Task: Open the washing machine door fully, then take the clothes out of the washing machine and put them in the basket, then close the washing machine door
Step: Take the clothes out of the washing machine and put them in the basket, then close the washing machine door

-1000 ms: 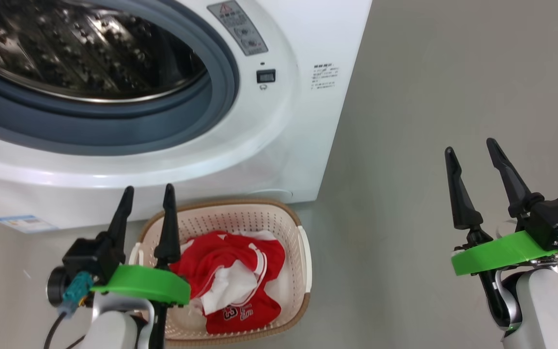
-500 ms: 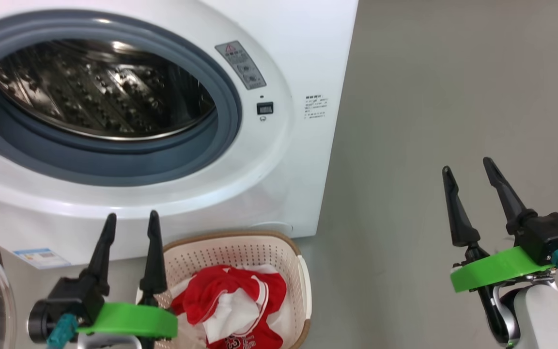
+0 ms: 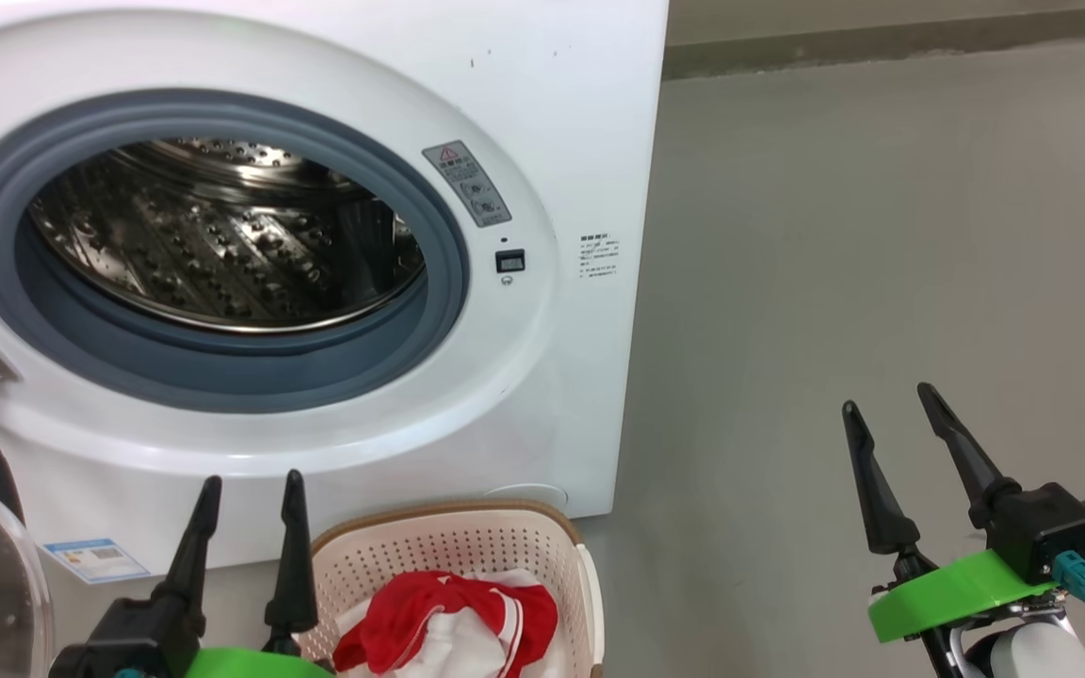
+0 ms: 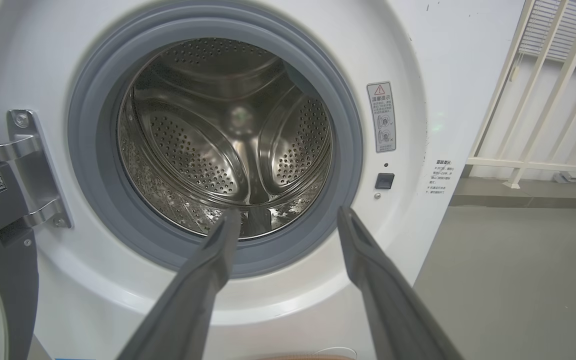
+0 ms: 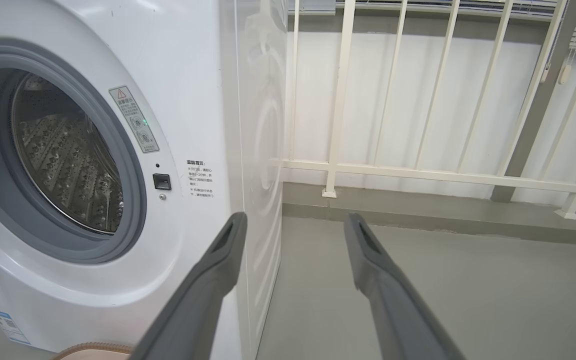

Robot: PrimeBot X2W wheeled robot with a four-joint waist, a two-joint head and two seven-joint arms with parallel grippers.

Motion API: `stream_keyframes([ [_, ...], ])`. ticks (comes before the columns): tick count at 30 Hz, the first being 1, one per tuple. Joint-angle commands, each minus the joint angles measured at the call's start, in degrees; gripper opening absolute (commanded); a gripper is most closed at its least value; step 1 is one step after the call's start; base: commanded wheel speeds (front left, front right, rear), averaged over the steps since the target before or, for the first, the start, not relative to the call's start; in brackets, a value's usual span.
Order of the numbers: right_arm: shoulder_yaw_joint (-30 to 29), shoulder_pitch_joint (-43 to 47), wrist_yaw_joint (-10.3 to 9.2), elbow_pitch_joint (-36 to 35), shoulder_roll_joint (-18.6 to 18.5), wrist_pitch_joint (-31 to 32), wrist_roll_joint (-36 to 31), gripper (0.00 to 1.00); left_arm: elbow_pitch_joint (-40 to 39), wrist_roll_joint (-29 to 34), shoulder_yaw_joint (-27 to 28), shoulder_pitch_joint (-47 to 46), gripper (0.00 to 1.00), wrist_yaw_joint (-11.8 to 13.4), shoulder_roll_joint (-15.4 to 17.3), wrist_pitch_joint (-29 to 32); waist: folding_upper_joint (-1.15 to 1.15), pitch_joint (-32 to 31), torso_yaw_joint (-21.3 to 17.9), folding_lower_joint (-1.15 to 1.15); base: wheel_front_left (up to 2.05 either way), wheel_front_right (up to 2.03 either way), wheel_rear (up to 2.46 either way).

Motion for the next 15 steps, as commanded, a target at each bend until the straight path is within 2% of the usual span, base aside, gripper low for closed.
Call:
stream_keyframes([
  [1, 1.5, -0.1, 0.02, -1.7, -0.3, -0.4, -0.6, 1.00, -1.9, -0.3, 2.0, -0.2, 1.00, 0.5, 1.1, 0.0, 0.00, -0.8, -0.3, 0.00, 0.00, 0.00, 0.00],
  [15, 1.7, 0.8, 0.02, -2.5, -0.1, -0.4, -0.7, 1.00, -2.5, -0.7, 2.4, 1.1, 1.00, 1.7, 1.8, 0.3, 0.00, -0.7, -0.4, 0.00, 0.00, 0.00, 0.00],
])
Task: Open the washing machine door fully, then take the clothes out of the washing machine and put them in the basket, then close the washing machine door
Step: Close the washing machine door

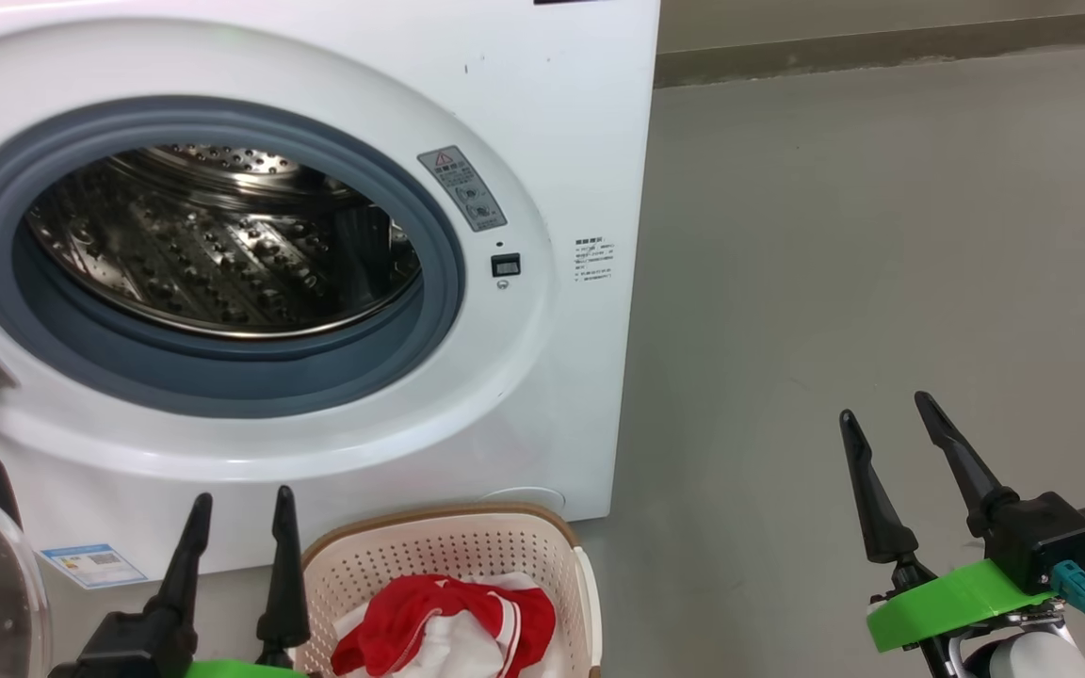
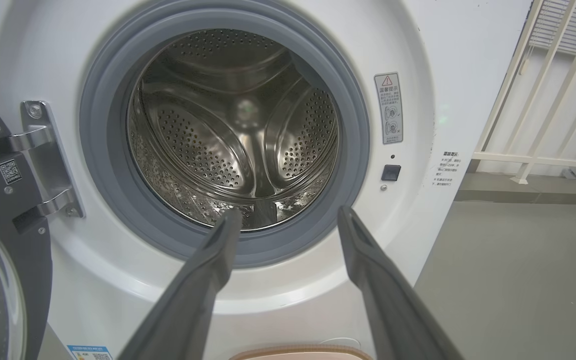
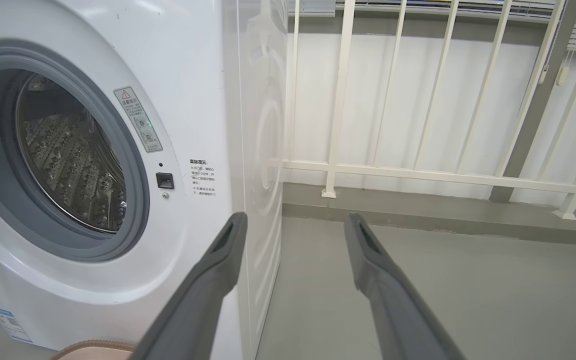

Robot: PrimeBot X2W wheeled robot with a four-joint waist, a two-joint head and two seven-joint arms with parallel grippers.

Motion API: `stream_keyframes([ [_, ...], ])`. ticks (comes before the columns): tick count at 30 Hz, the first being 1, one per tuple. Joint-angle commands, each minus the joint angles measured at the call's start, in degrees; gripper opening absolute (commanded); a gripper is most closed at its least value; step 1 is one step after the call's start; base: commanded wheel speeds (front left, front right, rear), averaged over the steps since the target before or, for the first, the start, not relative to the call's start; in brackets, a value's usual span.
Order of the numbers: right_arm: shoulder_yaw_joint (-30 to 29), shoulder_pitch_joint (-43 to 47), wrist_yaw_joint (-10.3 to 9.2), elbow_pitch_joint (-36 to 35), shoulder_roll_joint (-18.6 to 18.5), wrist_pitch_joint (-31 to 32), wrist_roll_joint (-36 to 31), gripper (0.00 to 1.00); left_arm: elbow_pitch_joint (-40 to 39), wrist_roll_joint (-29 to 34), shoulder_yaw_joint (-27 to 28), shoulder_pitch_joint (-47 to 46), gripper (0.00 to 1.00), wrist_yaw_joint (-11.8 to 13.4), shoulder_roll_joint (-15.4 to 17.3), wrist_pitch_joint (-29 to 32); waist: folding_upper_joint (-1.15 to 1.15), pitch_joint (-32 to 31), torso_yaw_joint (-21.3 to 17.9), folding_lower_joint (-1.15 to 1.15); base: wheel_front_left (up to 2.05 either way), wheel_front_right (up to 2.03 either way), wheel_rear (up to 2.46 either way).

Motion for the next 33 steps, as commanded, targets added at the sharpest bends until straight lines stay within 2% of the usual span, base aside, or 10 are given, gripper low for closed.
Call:
stream_keyframes([
  [1, 1.4, -0.6, 0.02, -1.7, -0.2, -0.4, -0.5, 1.00, -1.8, -0.2, 2.2, -0.8, 1.00, 0.6, 1.2, -0.3, 0.00, 0.1, 0.1, 0.00, -0.06, 0.06, 0.00],
  [10, 1.3, -0.8, 0.02, -2.0, -0.1, -0.4, -0.5, 1.00, -2.7, -0.1, 1.7, -0.7, 1.00, 0.9, 1.4, -0.2, 0.00, 0.6, 0.4, 0.00, -0.74, 0.74, 0.00],
  [15, 1.2, -1.0, 0.02, -2.0, -0.1, -0.4, -0.3, 1.00, -3.3, 0.0, 1.4, -0.8, 1.00, 1.2, 1.6, 0.1, 0.00, 0.9, 0.6, 0.00, -1.69, 1.69, 0.00],
  [24, 1.1, -1.4, 0.02, -1.8, 0.0, -0.4, 0.1, 1.00, -5.1, -0.8, 0.9, -0.8, 1.00, 0.2, 1.8, -0.3, 0.00, 1.5, 0.9, 0.00, -1.67, 1.67, 0.00],
  [33, 1.0, -1.4, 0.02, -1.4, 0.0, -0.4, 0.2, 1.00, -5.5, 0.1, 0.4, -0.6, 1.00, 1.3, 2.2, 0.1, 0.00, 1.5, 1.3, 0.00, -0.47, 0.47, 0.00],
])
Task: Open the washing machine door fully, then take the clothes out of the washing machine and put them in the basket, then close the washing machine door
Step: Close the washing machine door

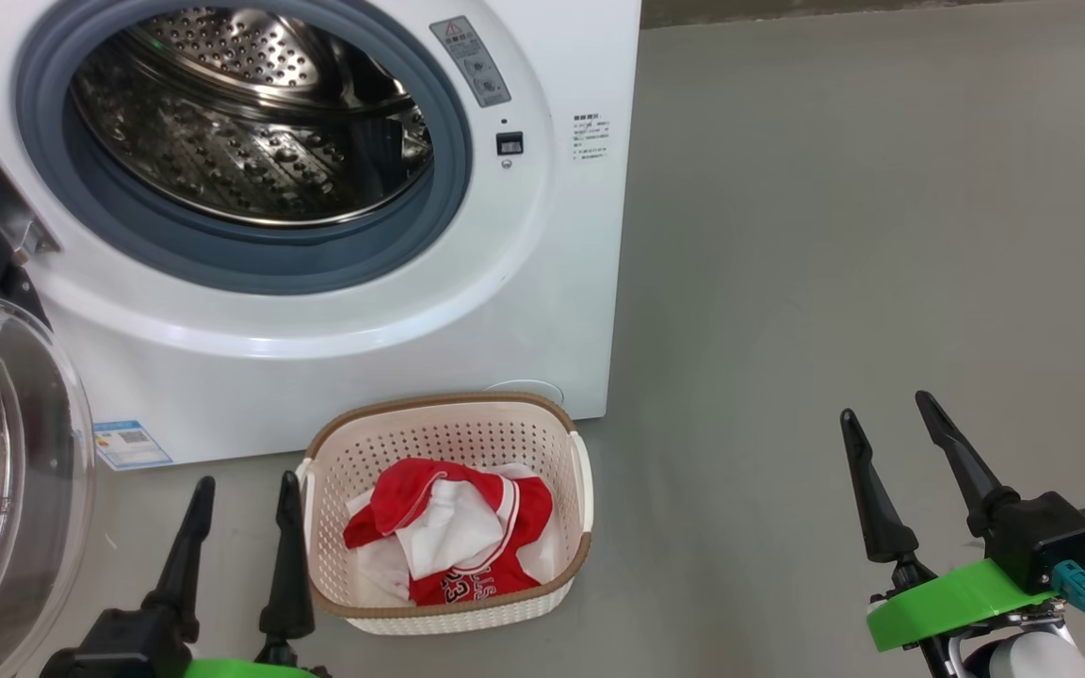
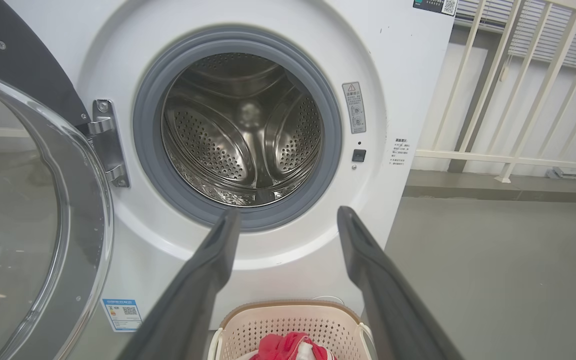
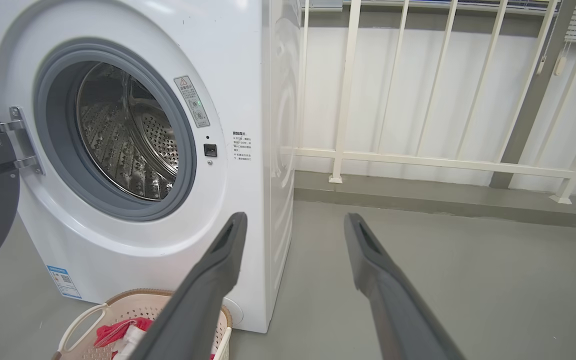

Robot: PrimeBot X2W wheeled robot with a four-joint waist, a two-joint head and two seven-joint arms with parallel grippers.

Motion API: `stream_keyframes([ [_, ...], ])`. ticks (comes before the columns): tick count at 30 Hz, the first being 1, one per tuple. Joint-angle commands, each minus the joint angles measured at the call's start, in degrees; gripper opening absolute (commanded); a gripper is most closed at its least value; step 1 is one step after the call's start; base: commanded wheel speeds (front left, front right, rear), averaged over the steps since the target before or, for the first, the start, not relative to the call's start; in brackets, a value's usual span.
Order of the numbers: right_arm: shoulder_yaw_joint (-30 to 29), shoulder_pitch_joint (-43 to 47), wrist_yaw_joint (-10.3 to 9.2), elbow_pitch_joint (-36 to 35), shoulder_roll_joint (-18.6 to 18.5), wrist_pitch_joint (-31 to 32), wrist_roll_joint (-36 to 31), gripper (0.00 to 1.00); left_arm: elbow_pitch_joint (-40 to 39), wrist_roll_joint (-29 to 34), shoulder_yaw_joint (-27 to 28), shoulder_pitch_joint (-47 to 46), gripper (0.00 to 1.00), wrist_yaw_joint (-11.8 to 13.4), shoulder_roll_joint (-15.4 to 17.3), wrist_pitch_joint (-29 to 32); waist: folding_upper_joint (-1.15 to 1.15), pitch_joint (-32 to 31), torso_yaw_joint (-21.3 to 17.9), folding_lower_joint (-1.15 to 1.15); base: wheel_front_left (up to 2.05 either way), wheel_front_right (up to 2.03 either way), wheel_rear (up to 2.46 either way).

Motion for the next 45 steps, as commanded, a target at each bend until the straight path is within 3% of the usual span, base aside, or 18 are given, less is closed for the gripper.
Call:
stream_keyframes([
  [1, 1.2, -1.4, 0.02, -1.3, -0.2, -0.4, 0.1, 1.00, -1.8, 0.7, 1.7, -0.7, 1.00, 0.5, 0.9, 0.1, 0.00, -0.1, 0.1, 0.00, 0.00, 0.00, 0.00],
  [10, 1.3, -1.0, 0.02, -1.2, -0.2, -0.4, 0.2, 1.00, -2.4, 1.0, 1.5, -0.2, 1.00, 1.9, 0.8, 0.8, 0.00, -0.6, 1.4, 0.00, 0.00, 0.00, 0.00],
  [16, 1.8, -1.1, 0.02, -1.5, -0.3, -0.4, 0.3, 1.00, -4.3, 1.6, 1.1, -0.1, 1.00, 3.1, 0.7, 1.5, 0.00, -0.2, 4.6, 0.00, 0.00, 0.00, 0.00],
  [45, 8.8, -2.8, 0.02, -1.6, -1.6, -0.4, 1.0, 1.00, -8.9, 3.6, 1.8, 2.5, 1.00, 7.4, 2.5, 3.9, 0.00, -2.9, 25.1, 0.00, 0.00, 0.00, 0.00],
])
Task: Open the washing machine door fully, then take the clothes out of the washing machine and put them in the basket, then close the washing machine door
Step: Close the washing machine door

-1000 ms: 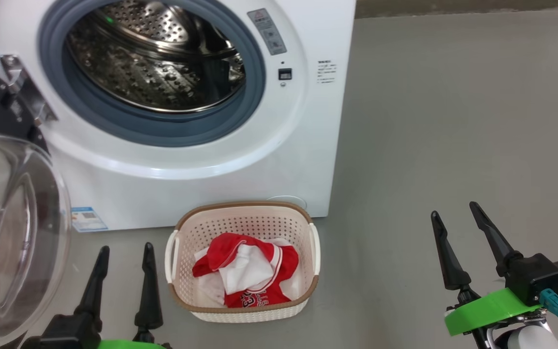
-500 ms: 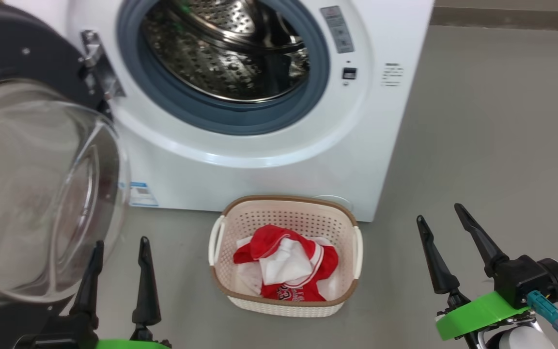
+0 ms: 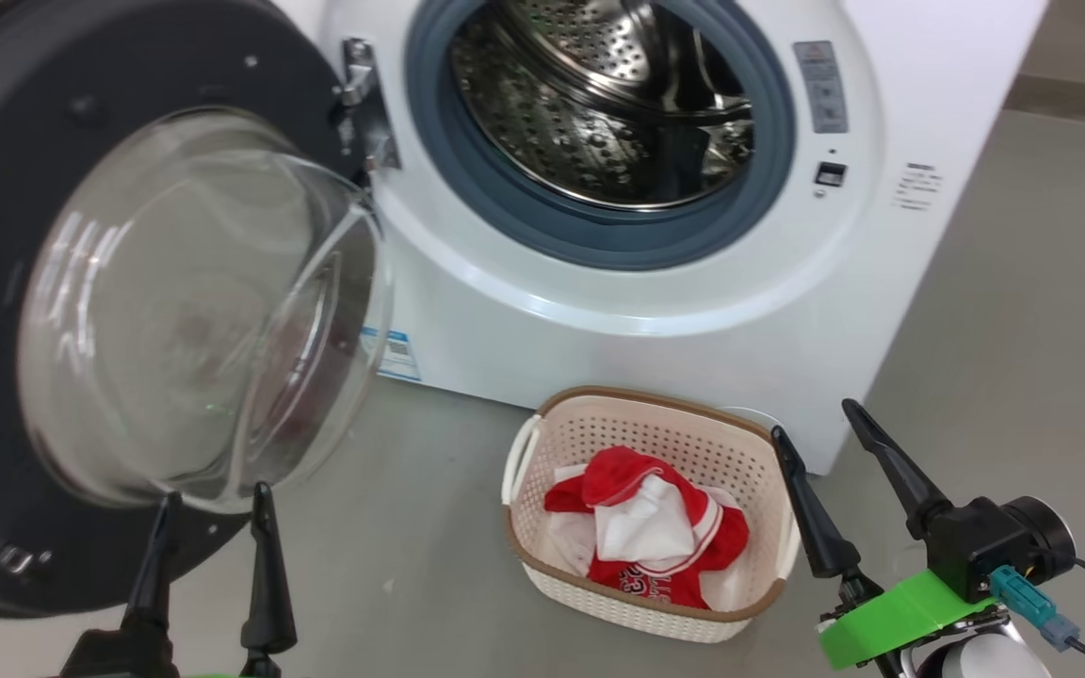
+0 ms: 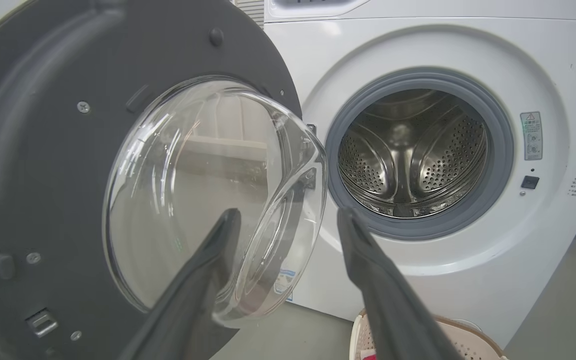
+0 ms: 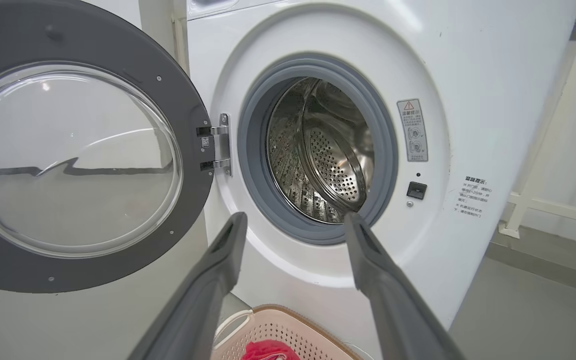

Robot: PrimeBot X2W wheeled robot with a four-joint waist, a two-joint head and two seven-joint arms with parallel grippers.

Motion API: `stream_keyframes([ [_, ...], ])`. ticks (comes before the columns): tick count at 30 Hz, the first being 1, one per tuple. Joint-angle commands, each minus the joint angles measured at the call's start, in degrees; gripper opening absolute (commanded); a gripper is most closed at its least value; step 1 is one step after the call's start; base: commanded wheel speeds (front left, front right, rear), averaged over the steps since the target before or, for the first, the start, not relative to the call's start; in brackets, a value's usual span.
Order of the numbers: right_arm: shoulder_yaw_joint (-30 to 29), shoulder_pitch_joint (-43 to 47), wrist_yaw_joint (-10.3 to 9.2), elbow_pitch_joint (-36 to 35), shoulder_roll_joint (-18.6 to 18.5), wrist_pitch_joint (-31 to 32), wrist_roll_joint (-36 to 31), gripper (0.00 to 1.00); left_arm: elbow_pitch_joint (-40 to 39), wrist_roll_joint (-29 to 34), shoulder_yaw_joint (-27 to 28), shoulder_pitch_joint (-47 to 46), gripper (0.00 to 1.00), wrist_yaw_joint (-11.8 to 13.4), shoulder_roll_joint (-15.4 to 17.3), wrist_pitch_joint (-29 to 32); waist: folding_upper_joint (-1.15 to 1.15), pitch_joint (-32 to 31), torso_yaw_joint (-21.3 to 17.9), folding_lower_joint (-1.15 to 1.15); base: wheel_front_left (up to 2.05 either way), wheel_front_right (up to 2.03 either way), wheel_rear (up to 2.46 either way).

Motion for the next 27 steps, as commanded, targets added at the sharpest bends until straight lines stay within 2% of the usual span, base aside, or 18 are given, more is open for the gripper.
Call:
stream_keyframes([
  [1, 1.6, -1.9, 0.02, -1.8, -0.3, -0.4, 0.5, 1.00, -2.1, 0.8, 2.4, -0.7, 1.00, 0.6, 1.2, 0.5, 0.00, -1.2, 3.5, 0.00, 0.00, 0.00, 0.00],
  [12, 2.7, -1.8, 0.02, -2.2, -0.2, -0.4, 0.3, 1.00, -3.7, 1.0, 2.7, 0.6, 1.00, 1.9, 1.4, 1.1, 0.00, -1.1, 8.5, 0.00, 0.00, 0.00, 0.00],
  [21, 3.7, -2.4, 0.02, -1.8, -0.8, -0.4, 0.4, 1.00, -3.9, 1.2, 3.2, 1.4, 1.00, 3.1, 1.4, 0.3, 0.00, -0.4, 9.2, 0.00, 0.00, 0.00, 0.00],
  [22, 3.7, -2.4, 0.02, -1.7, -0.8, -0.4, 0.4, 1.00, -3.8, 1.3, 3.1, 1.4, 0.80, 3.2, 1.4, 0.3, 0.00, -0.4, 9.2, 0.00, 0.00, 0.00, 0.00],
  [23, 3.8, -2.4, 0.02, -1.6, -0.8, -0.4, 0.5, 1.00, -3.8, 1.4, 3.1, 1.4, 0.31, 3.3, 1.4, 0.2, 0.00, -0.4, 9.2, 0.00, 0.00, 0.00, 0.00],
  [24, 3.8, -2.4, 0.02, -1.5, -0.8, -0.4, 0.5, 1.00, -3.7, 1.4, 3.0, 1.3, 0.00, 3.3, 1.5, 0.1, 0.00, -0.4, 9.2, 0.00, 0.00, 0.00, 0.00],
  [27, 3.9, -2.1, 0.02, -1.3, -0.6, -0.4, 0.7, 1.00, -4.1, 1.4, 3.7, 0.8, 0.00, 3.6, 1.8, -0.6, 0.00, -0.6, 8.9, 0.00, 0.00, 0.00, 0.00],
])
